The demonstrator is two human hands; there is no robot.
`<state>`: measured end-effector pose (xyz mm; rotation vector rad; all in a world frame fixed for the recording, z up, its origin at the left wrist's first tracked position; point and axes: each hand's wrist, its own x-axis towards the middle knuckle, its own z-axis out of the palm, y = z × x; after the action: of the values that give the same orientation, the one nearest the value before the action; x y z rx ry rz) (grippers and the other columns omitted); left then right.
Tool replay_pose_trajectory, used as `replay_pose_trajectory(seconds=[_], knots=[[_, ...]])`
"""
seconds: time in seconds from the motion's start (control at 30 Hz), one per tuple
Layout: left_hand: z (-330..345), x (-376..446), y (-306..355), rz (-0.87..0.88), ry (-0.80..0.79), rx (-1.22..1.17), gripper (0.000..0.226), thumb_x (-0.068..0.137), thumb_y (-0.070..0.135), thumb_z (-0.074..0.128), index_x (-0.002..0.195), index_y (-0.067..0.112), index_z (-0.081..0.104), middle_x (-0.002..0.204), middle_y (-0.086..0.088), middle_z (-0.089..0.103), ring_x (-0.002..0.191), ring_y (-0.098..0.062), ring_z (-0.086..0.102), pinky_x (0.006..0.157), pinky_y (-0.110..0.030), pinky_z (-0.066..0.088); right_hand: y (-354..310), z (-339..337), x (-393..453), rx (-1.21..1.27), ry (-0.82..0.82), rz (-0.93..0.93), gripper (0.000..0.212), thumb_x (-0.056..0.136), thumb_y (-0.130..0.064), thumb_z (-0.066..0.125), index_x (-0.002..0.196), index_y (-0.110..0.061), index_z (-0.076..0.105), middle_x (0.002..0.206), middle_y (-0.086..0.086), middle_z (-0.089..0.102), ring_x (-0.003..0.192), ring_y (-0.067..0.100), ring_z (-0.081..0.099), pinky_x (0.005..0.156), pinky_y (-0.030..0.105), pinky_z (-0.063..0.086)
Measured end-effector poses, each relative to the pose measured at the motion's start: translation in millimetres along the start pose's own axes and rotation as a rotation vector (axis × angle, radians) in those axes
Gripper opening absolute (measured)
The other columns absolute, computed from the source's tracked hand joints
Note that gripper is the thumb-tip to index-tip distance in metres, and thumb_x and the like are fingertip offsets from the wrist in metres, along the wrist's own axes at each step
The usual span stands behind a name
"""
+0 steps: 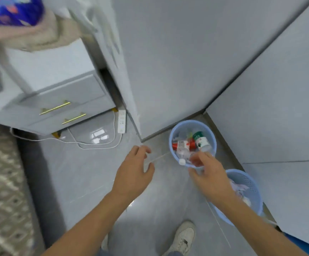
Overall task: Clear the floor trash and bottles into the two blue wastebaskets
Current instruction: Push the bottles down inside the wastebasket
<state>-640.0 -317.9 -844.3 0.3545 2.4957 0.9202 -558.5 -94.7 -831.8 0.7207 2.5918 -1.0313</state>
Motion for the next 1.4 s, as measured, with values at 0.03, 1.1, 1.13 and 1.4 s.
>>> replay_pose_trajectory(seconds=[0.03, 1.1, 1.13, 1.4], knots=[[-30.6, -12.4, 0.3, -0.024, 0.032, 0.012, 0.024, 0.097, 0.032, 0.062, 0.12, 0.032, 0.053, 0.111, 0.014, 0.054, 0.099, -0.005, 0.057, 0.083, -0.029, 0.054, -22.6, -6.7, -13.0, 0.035, -0.058, 0.017, 0.019, 0.09, -0.012, 0.071, 0.098, -0.027, 0.063, 0.098, -0.007, 0.066, 0.088, 0.011, 0.064, 0.07, 0.012, 0.046], [-434.5, 176.1, -262.2, -0.733, 0.313, 0.039, 0.113, 0.076, 0.068, 0.071, 0.157, 0.045, -0.005, 0.154, -0.016, 0.018, 0.136, -0.043, 0.036, 0.1, -0.052, 0.048, -526.9, 318.8, 157.1, -0.21, -0.093, -0.4, 0.112, 0.068, -0.054, 0.087, 0.152, -0.022, 0.021, 0.139, 0.006, 0.041, 0.123, 0.027, 0.043, 0.096, 0.041, 0.052], [-433.7, 178.4, -265.3, -0.728, 0.322, 0.041, 0.114, 0.076, 0.067, 0.07, 0.157, 0.045, -0.007, 0.155, -0.016, 0.017, 0.135, -0.043, 0.037, 0.099, -0.052, 0.048, -528.6, 324.0, 159.2, -0.212, -0.065, -0.408, 0.11, 0.068, -0.053, 0.088, 0.151, -0.022, 0.022, 0.135, 0.006, 0.044, 0.119, 0.026, 0.046, 0.093, 0.039, 0.054], [-442.0, 132.4, -269.6, -0.656, 0.427, -0.041, 0.105, 0.071, 0.074, 0.061, 0.154, 0.046, 0.005, 0.125, -0.009, 0.031, 0.112, -0.044, 0.052, 0.094, -0.053, 0.052, -524.4, 346.2, 156.7, -0.206, -0.01, -0.338, 0.112, 0.071, -0.037, 0.082, 0.16, -0.018, 0.016, 0.137, 0.007, 0.041, 0.118, 0.028, 0.048, 0.095, 0.041, 0.052]])
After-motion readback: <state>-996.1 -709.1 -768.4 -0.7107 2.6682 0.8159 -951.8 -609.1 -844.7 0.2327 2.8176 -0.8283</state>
